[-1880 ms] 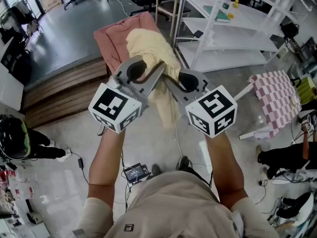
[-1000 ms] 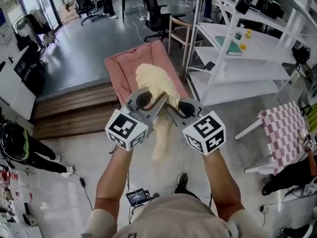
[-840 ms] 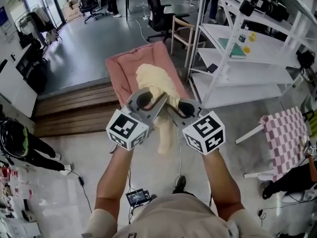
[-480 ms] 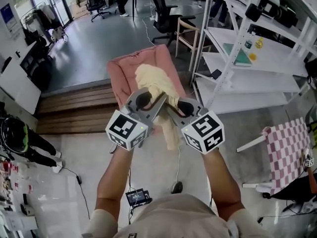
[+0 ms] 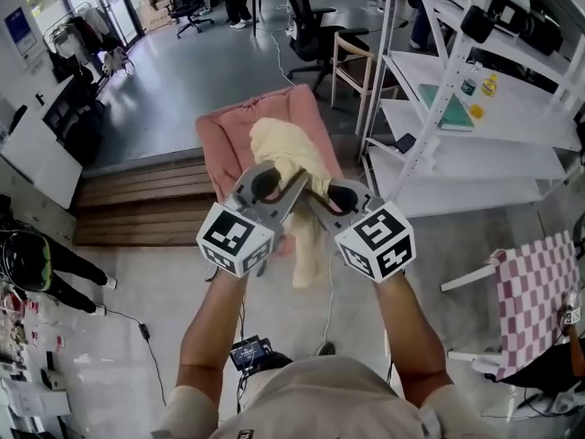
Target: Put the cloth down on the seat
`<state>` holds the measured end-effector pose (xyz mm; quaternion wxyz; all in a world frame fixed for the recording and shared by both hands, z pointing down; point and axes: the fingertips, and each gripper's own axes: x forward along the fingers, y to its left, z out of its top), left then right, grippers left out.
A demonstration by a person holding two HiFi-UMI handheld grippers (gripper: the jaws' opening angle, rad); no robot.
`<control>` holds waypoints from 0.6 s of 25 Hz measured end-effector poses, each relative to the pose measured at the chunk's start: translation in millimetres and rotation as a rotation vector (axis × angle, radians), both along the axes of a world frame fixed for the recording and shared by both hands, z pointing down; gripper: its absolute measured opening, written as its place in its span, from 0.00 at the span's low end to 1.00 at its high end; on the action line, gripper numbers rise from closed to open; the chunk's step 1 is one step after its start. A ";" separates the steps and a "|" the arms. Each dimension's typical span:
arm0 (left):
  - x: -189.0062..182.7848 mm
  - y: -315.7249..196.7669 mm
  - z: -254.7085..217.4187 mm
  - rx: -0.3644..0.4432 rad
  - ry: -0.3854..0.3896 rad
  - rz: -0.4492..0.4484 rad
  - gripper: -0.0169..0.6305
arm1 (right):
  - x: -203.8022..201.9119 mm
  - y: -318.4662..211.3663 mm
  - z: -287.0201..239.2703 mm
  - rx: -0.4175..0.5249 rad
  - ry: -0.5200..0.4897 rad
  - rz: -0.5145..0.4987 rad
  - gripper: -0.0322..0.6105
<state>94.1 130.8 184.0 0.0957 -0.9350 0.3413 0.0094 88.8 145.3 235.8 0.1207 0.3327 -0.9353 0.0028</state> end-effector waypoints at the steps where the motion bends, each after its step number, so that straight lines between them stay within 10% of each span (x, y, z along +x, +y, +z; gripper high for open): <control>1: 1.0 -4.4 0.5 0.001 -0.003 -0.003 0.13 | 0.9 -4.5 0.4 -0.001 -0.002 -0.004 0.12; 15: -28.4 -122.0 16.5 0.013 0.008 0.115 0.13 | -30.0 -123.4 15.8 -0.006 -0.032 0.117 0.12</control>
